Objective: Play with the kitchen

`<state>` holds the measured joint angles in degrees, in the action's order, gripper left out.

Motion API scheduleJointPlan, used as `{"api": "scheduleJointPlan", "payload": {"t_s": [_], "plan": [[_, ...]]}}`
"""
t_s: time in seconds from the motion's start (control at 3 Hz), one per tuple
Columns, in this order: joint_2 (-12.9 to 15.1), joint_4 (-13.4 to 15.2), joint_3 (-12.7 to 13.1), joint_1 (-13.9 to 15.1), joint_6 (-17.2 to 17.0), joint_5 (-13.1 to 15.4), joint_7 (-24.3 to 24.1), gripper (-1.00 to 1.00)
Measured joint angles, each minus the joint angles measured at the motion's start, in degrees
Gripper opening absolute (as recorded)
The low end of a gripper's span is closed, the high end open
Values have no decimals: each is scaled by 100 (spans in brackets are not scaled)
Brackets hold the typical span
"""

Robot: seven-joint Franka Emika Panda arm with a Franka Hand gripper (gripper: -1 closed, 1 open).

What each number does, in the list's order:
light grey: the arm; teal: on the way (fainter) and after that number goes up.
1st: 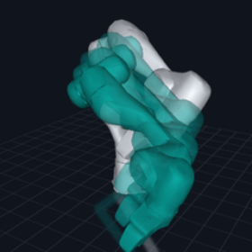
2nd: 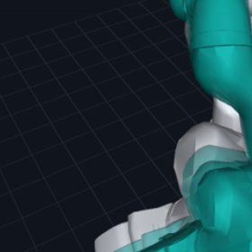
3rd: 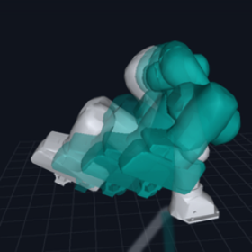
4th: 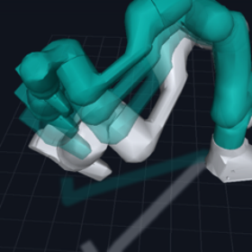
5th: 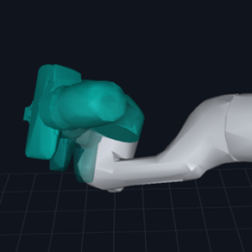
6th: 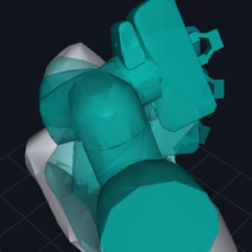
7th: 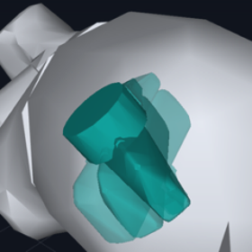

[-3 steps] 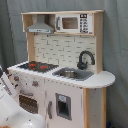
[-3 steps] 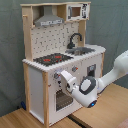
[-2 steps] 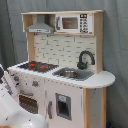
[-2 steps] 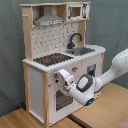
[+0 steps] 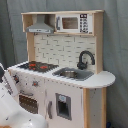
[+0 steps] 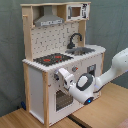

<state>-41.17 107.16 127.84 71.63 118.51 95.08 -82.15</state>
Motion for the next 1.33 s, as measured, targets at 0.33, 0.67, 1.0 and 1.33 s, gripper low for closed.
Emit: {"api": "scheduleJointPlan", "payload": {"t_s": [0.33,0.67,1.0,1.33], "plan": [[38,-12,4,0,62,-130,391,-100],[39,-6,6,0,77,-157,412,100],[28,58,33,2,165,-316,477,100],[140,20,31,1,251,-631,943,100]]}}
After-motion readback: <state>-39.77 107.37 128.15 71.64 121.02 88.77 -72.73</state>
